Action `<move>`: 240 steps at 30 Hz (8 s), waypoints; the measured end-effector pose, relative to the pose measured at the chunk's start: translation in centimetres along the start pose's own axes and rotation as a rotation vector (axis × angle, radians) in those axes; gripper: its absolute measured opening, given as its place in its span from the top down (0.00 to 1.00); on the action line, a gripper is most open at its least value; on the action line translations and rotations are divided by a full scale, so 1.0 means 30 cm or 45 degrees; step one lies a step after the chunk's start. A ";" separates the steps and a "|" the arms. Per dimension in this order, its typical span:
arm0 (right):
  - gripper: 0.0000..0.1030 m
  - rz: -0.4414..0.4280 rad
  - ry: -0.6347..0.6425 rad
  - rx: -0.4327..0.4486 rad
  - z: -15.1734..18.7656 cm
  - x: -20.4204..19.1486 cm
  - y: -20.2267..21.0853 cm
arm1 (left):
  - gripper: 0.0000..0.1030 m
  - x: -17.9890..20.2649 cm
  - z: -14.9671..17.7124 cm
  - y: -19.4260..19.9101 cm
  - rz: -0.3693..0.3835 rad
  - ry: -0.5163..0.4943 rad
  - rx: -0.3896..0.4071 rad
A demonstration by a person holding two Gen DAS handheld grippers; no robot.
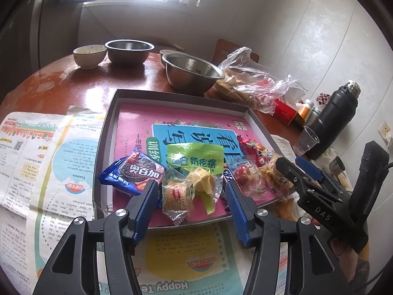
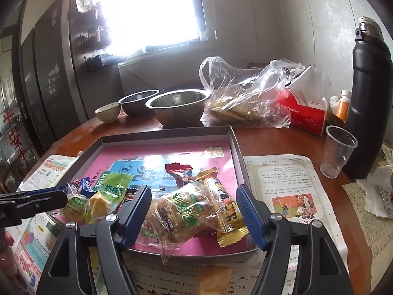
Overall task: Organize snacks
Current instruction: 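Open the left tool to release the cake packet while the right tool releases the pastry packet, then move the left tool to the dark foil chocolate while the right tool approaches the gold-wrapped snack, then close the left tool on the dark chocolate while the right tool grasps the gold-wrapped snack, then carry the chocolate with the left tool and gold snack with the right tool into the tray, then open the left tool to drop the chocolate while the right tool releases the gold snack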
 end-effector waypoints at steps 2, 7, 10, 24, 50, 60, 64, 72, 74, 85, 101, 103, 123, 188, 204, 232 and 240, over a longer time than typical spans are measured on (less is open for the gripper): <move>0.29 -0.005 -0.008 0.008 -0.006 0.004 0.014 | 0.39 0.007 0.001 0.005 -0.003 -0.006 0.002; 0.26 -0.021 -0.020 0.033 -0.021 0.012 0.061 | 0.37 0.027 0.000 0.026 -0.003 -0.018 0.011; 0.26 -0.024 -0.016 0.048 -0.026 0.015 0.092 | 0.33 0.038 0.001 0.038 -0.006 -0.031 0.015; 0.24 -0.043 -0.019 0.079 -0.011 0.032 0.213 | 0.31 0.113 0.018 0.089 0.008 -0.082 0.016; 0.24 -0.042 0.034 0.003 0.141 0.087 0.327 | 0.31 0.241 0.134 0.047 0.015 -0.153 -0.110; 0.24 -0.061 0.086 -0.061 0.220 0.045 0.275 | 0.31 0.258 0.163 0.006 0.005 -0.173 -0.157; 0.27 -0.060 0.099 -0.095 0.246 0.034 0.238 | 0.31 0.255 0.172 -0.019 0.002 -0.172 -0.179; 0.34 -0.065 0.091 -0.130 0.266 0.034 0.194 | 0.31 0.243 0.188 -0.062 0.014 -0.154 -0.211; 0.39 -0.062 0.091 -0.137 0.269 0.035 0.182 | 0.31 0.241 0.194 -0.077 0.015 -0.147 -0.221; 0.77 -0.064 0.137 -0.143 0.281 0.030 0.144 | 0.34 0.227 0.228 -0.169 0.007 -0.104 -0.262; 0.86 -0.103 0.104 -0.125 0.266 0.045 0.176 | 0.74 0.210 0.227 -0.152 0.011 -0.106 -0.249; 0.84 -0.098 0.086 -0.134 0.263 0.053 0.175 | 0.74 0.210 0.225 -0.146 0.019 -0.101 -0.246; 0.76 -0.090 0.079 -0.175 0.277 0.037 0.121 | 0.74 0.197 0.195 -0.078 0.077 -0.104 -0.203; 0.53 -0.228 0.119 -0.059 0.021 -0.203 0.021 | 0.58 0.001 -0.025 -0.058 -0.010 0.026 0.011; 0.53 -0.109 0.267 -0.059 0.102 -0.170 0.065 | 0.53 0.026 0.051 -0.065 -0.107 -0.084 -0.040; 0.46 -0.096 0.254 -0.101 0.100 -0.196 0.023 | 0.38 0.032 0.056 -0.079 -0.095 -0.079 -0.059; 0.44 -0.080 0.235 -0.087 0.093 -0.186 0.032 | 0.34 0.031 0.058 -0.063 -0.070 -0.063 -0.055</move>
Point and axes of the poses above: each gripper's, at about its wrist camera, not at the fingertips, and y roughly against the way its jaws point, x to its right, z to its underside, the point moved 4 cm from there along -y, roughly the way its jaws point, and after that the axes turned 6 degrees about z, right-handed, at the moved point
